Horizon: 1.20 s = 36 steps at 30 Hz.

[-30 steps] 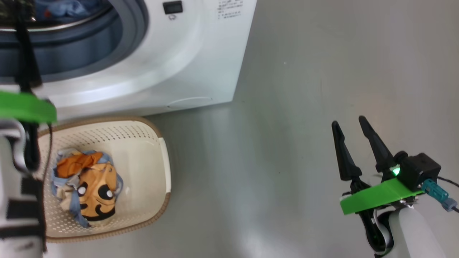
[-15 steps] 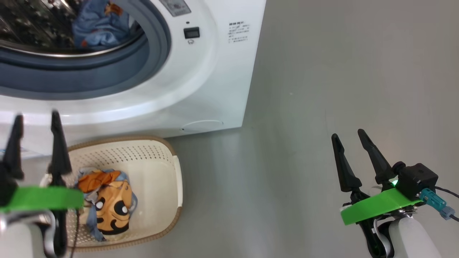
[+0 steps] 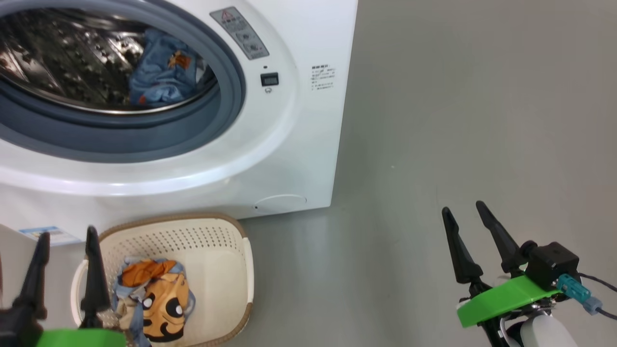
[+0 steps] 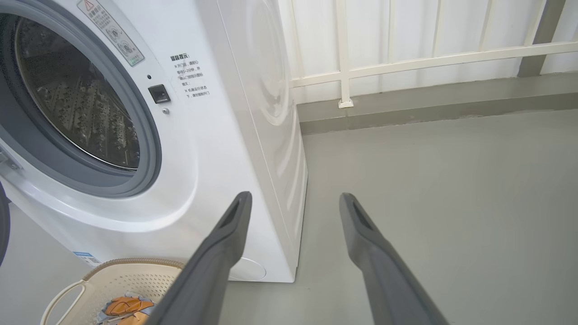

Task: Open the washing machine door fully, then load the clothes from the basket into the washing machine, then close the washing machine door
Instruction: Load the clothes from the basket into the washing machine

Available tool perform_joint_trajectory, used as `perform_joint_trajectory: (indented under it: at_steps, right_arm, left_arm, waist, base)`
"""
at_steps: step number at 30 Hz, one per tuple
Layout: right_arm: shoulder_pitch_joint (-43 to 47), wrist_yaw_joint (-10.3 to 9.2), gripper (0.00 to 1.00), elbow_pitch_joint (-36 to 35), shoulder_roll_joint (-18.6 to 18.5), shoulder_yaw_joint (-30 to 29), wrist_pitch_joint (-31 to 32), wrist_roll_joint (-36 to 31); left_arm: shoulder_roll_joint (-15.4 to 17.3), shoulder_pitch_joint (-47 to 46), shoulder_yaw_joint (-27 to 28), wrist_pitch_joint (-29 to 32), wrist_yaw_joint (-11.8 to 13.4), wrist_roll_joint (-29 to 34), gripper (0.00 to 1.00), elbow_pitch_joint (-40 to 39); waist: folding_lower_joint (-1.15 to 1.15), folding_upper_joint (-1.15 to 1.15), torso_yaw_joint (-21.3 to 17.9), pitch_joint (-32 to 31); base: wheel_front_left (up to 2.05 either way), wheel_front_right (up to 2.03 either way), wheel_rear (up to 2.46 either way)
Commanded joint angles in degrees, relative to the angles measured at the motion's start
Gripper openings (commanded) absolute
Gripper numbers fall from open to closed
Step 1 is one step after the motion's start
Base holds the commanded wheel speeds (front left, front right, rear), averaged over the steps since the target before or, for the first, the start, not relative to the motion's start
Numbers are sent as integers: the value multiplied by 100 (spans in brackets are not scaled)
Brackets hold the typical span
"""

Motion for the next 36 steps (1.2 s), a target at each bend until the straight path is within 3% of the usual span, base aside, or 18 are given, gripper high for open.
perform_joint_trajectory:
  at_steps: [1, 20, 36]
  right_arm:
    - [83, 9, 100, -125, -51, 156, -27, -58]
    - [564, 9, 100, -461, -95, 63, -27, -255]
    - [663, 9, 100, -527, -99, 54, -27, -268]
  left_arm:
    - [68, 60, 182, -30, 65, 32, 100, -198]
    - [20, 1249, -171, -30, 786, -331, 100, -462]
    - [20, 1415, -324, -30, 957, -491, 100, -309]
  waist:
    - [0, 0, -13, -162]
    - [0, 0, -111, -811]
    - [0, 0, -114, -889]
  base:
    - [0, 0, 0]
    - [0, 0, 0]
    - [0, 0, 0]
